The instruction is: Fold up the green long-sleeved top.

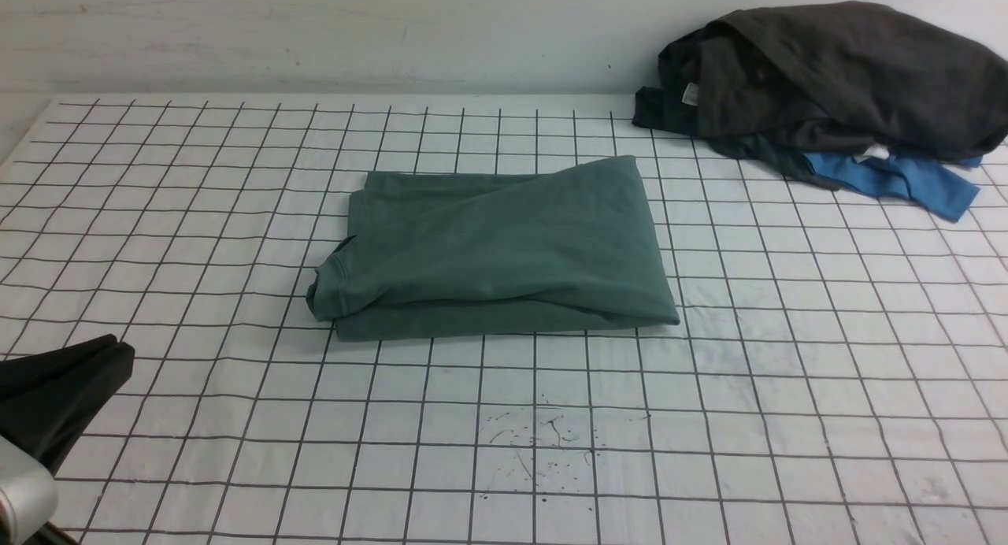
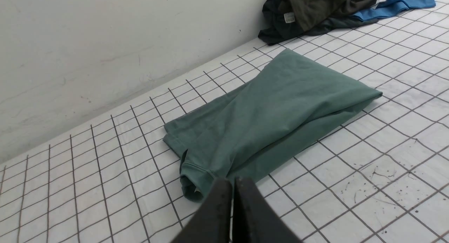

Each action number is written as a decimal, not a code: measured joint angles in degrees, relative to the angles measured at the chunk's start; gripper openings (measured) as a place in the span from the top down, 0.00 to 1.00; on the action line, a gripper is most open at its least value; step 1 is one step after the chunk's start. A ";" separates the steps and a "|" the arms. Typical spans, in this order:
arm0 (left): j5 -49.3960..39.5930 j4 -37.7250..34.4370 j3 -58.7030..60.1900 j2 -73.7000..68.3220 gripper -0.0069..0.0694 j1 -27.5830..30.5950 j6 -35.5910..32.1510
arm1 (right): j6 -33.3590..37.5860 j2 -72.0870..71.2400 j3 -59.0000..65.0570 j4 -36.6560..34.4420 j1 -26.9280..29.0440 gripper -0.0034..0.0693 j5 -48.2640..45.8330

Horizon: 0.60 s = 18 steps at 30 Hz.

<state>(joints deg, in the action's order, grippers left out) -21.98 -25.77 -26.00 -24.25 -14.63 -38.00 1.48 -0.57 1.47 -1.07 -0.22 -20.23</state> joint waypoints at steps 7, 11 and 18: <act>-0.19 0.00 0.00 -0.08 0.92 0.00 0.00 | -0.26 0.00 0.00 0.00 0.00 0.97 -0.03; -0.19 0.00 0.00 -0.08 0.92 0.00 0.00 | -0.26 0.00 0.00 0.18 0.00 0.97 -0.03; 0.46 0.00 1.60 1.83 0.92 -0.31 0.00 | -0.31 0.00 -0.04 0.23 0.00 0.97 -0.15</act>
<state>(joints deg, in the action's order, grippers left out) -21.53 -25.77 -24.40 -22.43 -14.94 -38.00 1.18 -0.57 1.43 -0.84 -0.22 -20.38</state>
